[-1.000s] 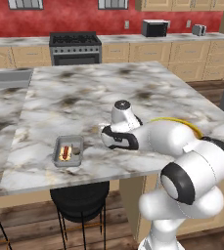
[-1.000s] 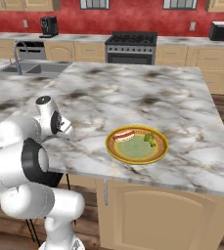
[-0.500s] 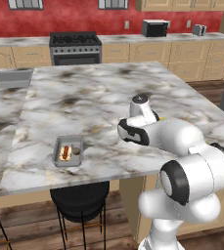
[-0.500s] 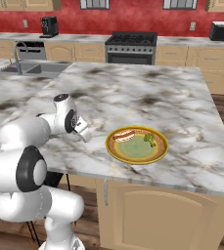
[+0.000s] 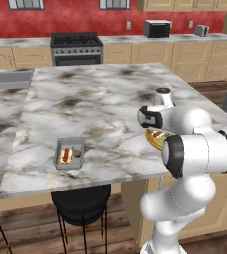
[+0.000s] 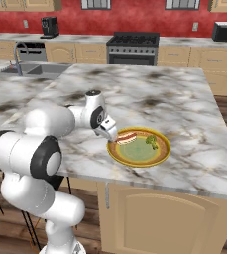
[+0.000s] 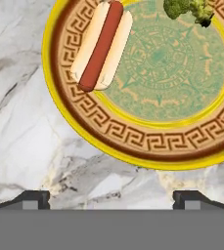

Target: Place one cooked food and one vegetable from the large plate to each tupperware container.

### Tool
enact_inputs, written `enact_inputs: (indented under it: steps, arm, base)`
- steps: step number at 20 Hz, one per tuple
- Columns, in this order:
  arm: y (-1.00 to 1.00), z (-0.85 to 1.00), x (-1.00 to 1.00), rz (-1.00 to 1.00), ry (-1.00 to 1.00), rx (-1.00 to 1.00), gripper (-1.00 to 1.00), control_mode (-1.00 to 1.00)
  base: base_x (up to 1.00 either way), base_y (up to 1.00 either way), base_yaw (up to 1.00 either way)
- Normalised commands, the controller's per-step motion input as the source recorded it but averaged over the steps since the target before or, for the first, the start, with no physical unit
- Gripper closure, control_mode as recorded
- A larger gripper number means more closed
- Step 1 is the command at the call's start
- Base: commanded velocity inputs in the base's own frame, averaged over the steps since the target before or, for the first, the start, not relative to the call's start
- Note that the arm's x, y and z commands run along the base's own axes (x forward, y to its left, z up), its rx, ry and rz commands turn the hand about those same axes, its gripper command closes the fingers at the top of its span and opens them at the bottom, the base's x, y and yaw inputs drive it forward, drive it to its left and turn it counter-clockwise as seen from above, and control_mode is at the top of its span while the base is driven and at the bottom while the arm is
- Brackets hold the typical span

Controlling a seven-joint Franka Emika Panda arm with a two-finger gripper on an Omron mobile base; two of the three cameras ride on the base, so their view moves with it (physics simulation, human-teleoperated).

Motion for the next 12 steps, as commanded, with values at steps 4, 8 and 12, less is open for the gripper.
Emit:
enact_inputs:
  steps: [4,8,12]
  arm:
    - [-0.57,0.06,0.05,0.00,0.00,0.00,-1.00,-1.00]
    - [-0.34,0.00,0.26,0.00,0.00,0.00,-1.00,-1.00]
    - [-0.21,0.00,0.44,0.00,0.02,0.00,-1.00,-1.00]
  base:
    - [0.00,0.00,0.00]
    - [0.00,0.00,0.00]
    - [0.00,0.00,0.00]
